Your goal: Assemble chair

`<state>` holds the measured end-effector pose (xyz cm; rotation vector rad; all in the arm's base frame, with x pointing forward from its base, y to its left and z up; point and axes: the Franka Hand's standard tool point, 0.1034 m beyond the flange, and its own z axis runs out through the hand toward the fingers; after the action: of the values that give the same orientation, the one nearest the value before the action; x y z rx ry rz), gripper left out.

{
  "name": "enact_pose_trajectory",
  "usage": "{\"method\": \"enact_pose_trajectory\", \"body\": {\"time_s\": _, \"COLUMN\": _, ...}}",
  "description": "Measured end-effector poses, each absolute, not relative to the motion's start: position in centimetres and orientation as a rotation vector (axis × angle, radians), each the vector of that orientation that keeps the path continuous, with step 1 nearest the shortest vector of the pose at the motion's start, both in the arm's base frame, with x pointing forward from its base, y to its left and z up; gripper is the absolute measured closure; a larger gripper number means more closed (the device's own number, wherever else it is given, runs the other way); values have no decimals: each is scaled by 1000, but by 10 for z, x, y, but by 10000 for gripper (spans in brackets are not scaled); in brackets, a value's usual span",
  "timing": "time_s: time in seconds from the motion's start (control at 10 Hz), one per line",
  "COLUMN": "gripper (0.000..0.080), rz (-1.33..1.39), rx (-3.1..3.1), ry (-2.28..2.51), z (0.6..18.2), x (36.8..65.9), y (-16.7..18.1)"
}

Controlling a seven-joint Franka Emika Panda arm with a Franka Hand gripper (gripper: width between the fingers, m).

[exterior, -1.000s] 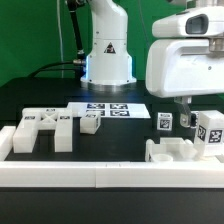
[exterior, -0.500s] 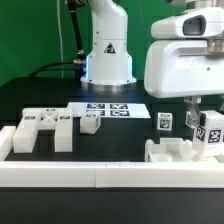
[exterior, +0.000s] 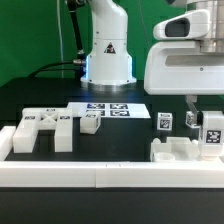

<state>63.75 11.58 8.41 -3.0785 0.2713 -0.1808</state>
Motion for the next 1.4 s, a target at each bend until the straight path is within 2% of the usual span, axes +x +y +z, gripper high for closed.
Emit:
{"method": "enact_pose_trajectory", "body": {"time_s": 0.3, "gripper": 509, "rz": -145, "rx": -2932, "ry": 823, "z": 83, "x": 636, "y": 122}}
{"method": "enact_pose_trajectory", "body": {"time_s": 0.7, "gripper": 509, "rz": -115, "rx": -2727, "ry": 1334, "z": 83, "x": 635, "y": 124}}
{"method": "enact_pose_trajectory", "body": {"time_s": 1.1, "gripper": 509, "rz": -75, "rx": -2513, "ry": 1686, "z": 82, "x": 633, "y": 128}}
{"method": "enact_pose_trajectory", "body": {"time_s": 1.4, "gripper": 509, "rz": -81, "rx": -2548, "ry": 1637, "z": 82, "x": 633, "y": 129}}
